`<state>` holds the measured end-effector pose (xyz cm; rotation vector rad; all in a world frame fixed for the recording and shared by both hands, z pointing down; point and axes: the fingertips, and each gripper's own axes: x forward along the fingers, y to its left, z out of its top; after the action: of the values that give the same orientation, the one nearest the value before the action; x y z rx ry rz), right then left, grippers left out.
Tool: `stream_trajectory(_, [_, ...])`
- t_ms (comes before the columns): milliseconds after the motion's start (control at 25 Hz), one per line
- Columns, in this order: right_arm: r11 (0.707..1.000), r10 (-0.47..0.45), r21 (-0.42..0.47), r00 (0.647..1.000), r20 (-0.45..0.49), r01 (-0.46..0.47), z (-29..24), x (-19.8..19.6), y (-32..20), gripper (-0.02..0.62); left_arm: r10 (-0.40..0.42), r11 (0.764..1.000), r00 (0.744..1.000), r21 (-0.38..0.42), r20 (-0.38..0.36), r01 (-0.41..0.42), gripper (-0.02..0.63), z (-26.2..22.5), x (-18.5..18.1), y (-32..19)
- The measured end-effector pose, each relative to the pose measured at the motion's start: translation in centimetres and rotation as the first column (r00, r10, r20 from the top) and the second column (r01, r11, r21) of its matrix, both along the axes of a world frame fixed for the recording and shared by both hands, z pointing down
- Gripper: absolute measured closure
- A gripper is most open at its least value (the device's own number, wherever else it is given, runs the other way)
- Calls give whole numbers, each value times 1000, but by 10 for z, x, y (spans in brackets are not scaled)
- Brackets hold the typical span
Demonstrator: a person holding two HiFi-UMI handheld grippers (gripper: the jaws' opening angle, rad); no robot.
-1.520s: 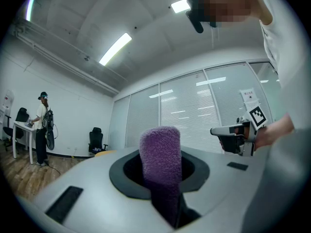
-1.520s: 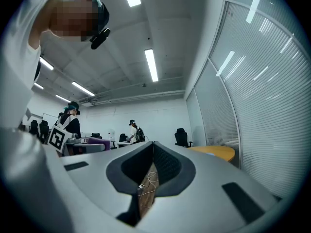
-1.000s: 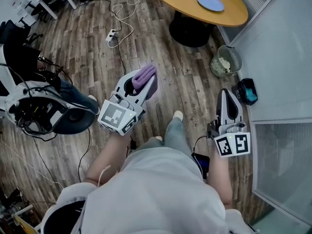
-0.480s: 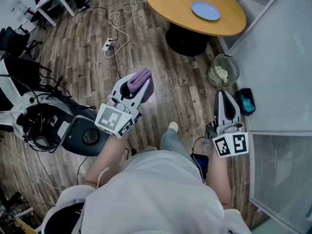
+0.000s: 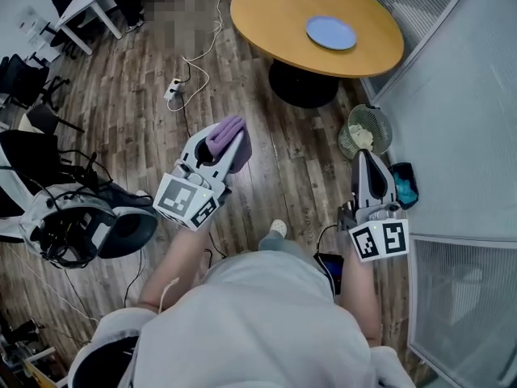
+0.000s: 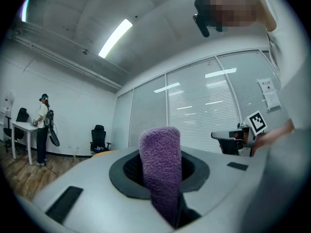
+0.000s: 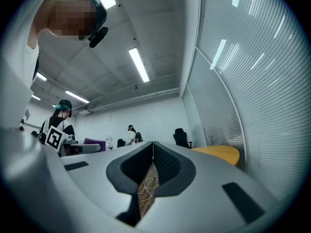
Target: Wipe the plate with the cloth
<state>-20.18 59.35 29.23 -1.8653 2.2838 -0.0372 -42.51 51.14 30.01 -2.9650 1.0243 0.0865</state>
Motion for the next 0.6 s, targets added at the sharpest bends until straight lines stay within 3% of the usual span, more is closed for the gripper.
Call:
stream_trajectory(400, [999, -36, -7, 999, -9, 36, 5, 50, -60, 574, -25, 1000, 999, -11, -36, 25, 522, -2, 47, -45])
stream_trajectory(600, [999, -51, -20, 999, -16, 51, 4, 54, -76, 574, -37, 999, 999, -20, -30, 36, 522, -2, 51, -59])
